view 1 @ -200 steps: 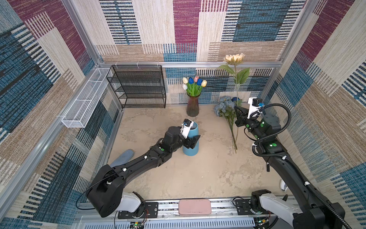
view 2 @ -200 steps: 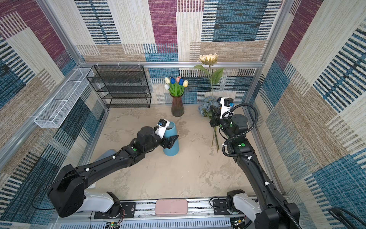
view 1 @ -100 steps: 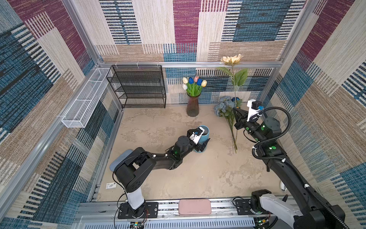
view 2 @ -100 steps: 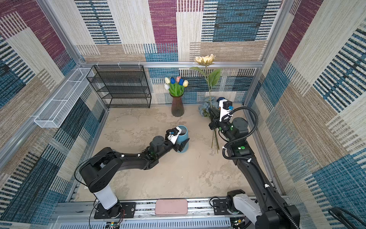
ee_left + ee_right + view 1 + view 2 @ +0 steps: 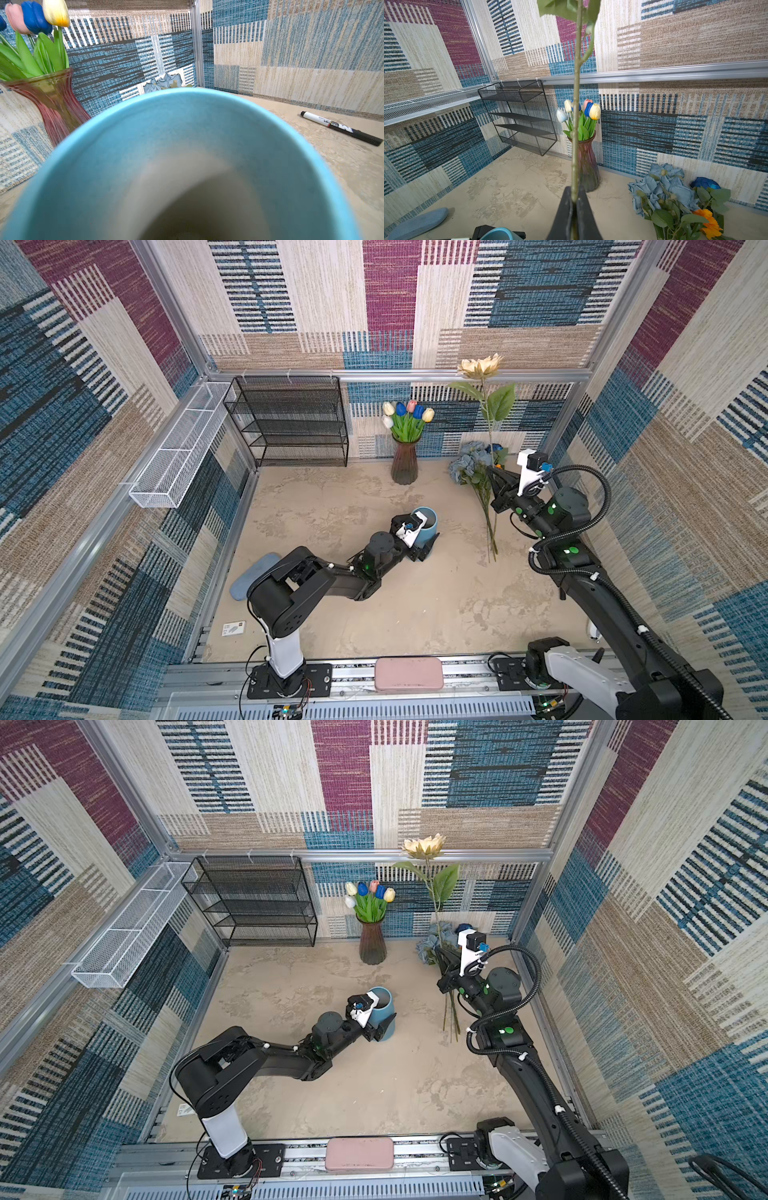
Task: Arrange flowers in a vase
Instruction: Place the vase at the center of the table.
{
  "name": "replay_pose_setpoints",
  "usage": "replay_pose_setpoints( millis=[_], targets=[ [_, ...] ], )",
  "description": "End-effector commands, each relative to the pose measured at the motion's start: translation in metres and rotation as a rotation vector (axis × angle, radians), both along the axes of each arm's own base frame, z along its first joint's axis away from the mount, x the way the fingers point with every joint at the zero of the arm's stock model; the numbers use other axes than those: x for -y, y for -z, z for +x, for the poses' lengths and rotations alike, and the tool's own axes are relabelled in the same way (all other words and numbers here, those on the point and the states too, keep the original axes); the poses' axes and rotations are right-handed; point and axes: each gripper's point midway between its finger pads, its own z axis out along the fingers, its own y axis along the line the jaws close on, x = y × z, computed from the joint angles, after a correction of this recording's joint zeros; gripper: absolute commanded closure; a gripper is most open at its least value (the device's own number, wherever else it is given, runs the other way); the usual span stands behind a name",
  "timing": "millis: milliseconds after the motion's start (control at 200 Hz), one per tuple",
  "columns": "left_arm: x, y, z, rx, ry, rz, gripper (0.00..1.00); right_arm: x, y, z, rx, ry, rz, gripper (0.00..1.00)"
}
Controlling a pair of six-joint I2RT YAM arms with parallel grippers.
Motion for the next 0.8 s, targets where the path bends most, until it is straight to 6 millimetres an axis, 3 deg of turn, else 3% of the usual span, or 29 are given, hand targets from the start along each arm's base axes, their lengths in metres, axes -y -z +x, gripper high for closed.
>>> replay_pose_setpoints(
  millis=[0,45,451,621,797],
  targets=[
    [-0.007,-0.048,-0.001,0.175,-0.028,-0.072,0.12,-0.001,-0.016,-0.005,0.052,-0.011,0.014,1.0],
    [-0.012,-0.051,-0.001,0.173,-0.045,-0.071,0.01,-0.002,-0.016,-0.004,0.049,-0.015,0.015,1.0],
    [-0.042,-0.059,-0.016,0.15,-0.079,-0.012,0.01,-0.022,-0.033,-0.007,0.063,-0.133,0.061,1.0],
    [-0.063,-0.073,-0.031,0.158,-0.102,-0.03,0.01,-0.052,-0.052,-0.014,0.113,-0.243,0.08,1.0],
    [-0.081,-0.079,-0.057,0.119,-0.074,-0.027,0.01,-0.104,-0.062,-0.02,0.162,-0.428,0.132,1.0]
  ],
)
